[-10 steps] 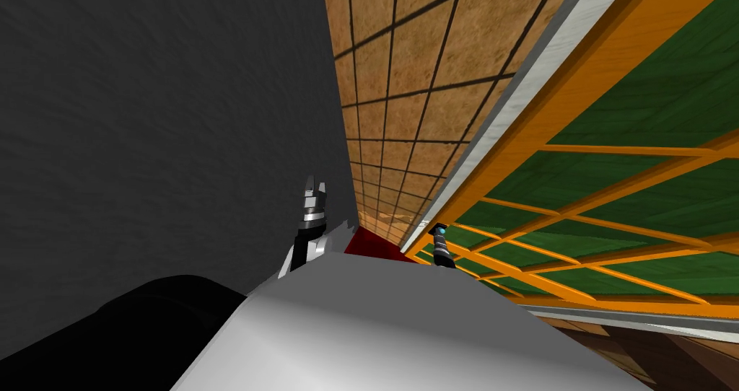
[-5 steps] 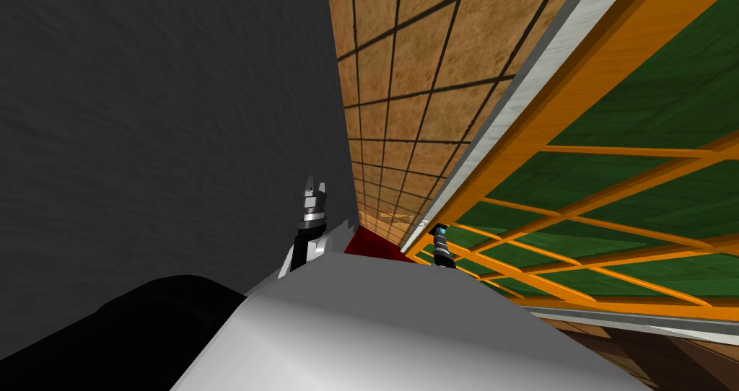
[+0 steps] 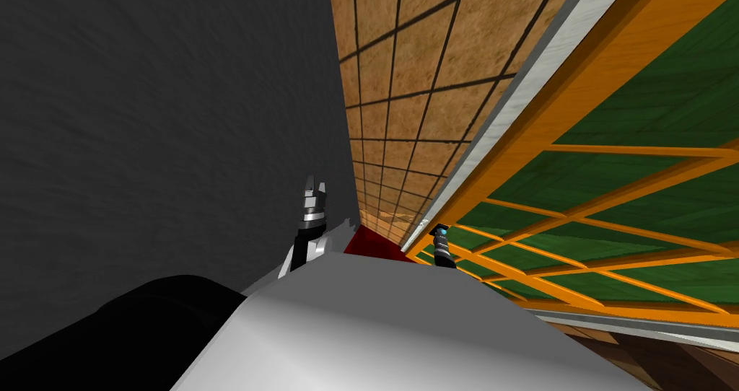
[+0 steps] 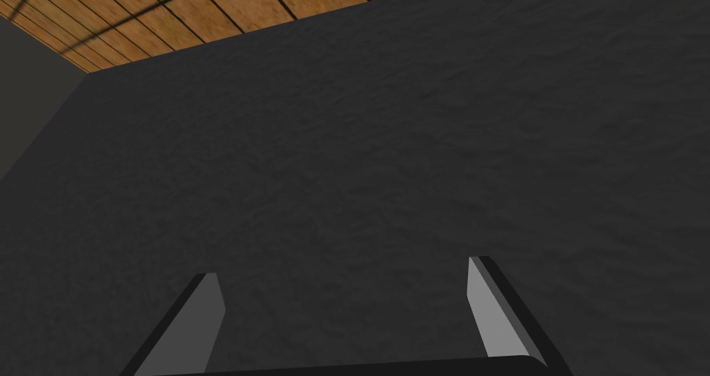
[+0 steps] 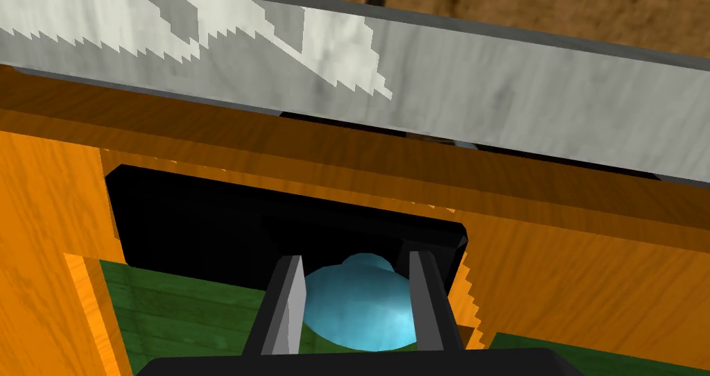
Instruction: Pull the door open
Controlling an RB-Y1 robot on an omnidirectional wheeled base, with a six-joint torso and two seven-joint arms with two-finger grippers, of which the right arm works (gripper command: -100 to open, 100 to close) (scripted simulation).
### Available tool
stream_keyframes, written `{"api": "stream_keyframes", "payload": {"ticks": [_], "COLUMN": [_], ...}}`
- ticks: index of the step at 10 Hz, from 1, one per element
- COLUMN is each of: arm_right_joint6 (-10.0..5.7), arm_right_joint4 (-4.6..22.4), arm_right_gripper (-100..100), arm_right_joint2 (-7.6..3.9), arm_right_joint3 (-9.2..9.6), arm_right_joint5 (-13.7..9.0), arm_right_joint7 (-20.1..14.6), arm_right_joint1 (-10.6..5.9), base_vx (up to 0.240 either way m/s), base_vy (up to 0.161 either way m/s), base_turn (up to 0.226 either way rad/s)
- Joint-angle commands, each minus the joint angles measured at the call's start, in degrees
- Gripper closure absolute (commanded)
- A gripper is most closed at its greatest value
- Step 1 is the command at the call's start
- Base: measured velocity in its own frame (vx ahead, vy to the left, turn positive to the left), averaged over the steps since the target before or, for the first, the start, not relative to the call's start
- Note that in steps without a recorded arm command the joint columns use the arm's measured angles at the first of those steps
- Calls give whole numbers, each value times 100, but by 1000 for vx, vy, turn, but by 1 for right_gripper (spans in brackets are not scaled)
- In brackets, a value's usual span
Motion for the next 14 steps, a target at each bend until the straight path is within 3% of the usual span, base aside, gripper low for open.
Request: {"api": "stream_keyframes", "payload": {"ticks": [1,2,5,7,8,12,13,14], "arm_right_joint6": [-15,-15,-82,-82,-115,-115,-150,-150], "arm_right_joint4": [182,182,184,184,186,186,187,187], "arm_right_gripper": [100,100,100,100,100,100,100,100], "arm_right_joint2": [-162,-162,-209,-209,-233,-233,-257,-257], "arm_right_joint3": [-172,-172,-54,-54,5,5,66,66], "arm_right_joint5": [-75,-75,-266,-266,-361,-361,-458,-458], "arm_right_joint7": [-3,-3,-479,-479,-717,-717,-956,-956], "arm_right_joint1": [-17,-17,0,0,9,9,17,17], "base_vx": [-15,-8,-56,6,-24,-14,-32,-33], "base_vy": [15,12,-25,0,-10,-2,-17,-22], "base_turn": [13,3,92,-12,87,14,82,47]}}
